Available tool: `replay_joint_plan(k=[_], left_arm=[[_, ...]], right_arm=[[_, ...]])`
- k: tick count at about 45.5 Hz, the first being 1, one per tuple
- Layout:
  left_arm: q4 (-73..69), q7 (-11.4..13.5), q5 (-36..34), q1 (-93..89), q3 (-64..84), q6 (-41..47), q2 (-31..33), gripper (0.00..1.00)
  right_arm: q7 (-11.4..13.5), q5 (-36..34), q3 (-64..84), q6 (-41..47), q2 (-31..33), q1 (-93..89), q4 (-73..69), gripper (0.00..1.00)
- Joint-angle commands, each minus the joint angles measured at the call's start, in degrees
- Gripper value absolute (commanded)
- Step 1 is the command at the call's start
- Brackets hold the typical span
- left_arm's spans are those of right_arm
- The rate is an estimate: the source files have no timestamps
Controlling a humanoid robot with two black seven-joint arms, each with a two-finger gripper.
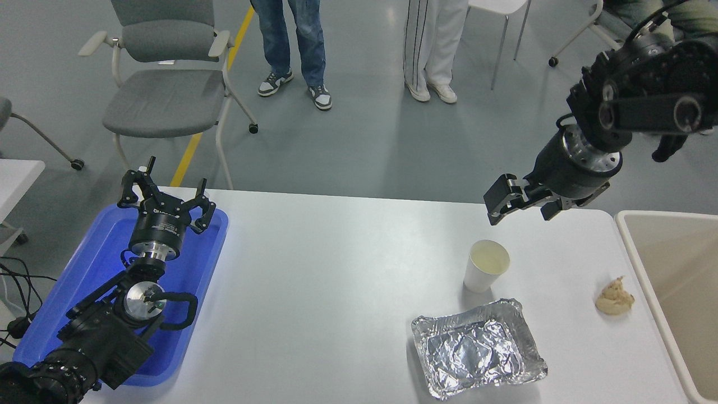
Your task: Pick up paper cup place in dustbin
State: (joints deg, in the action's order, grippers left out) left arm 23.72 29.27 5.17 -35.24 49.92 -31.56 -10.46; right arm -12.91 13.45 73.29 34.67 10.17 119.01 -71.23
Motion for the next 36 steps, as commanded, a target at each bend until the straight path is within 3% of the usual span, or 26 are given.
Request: replay_joint_plan(k=[1, 36], left_arm=[[0.0, 0.0, 0.0, 0.0, 0.0, 0.0, 0.0, 1.0], [0.0, 0.0, 0.0, 0.0, 0.0, -0.3, -0.1, 1.0]], right_arm=[[0.3, -0.5, -1.4, -3.5, -0.9, -7.4, 7.6, 0.91], [0.4, 1.9, -8.3, -11.6, -3.1, -35.2, 26.6, 0.94]])
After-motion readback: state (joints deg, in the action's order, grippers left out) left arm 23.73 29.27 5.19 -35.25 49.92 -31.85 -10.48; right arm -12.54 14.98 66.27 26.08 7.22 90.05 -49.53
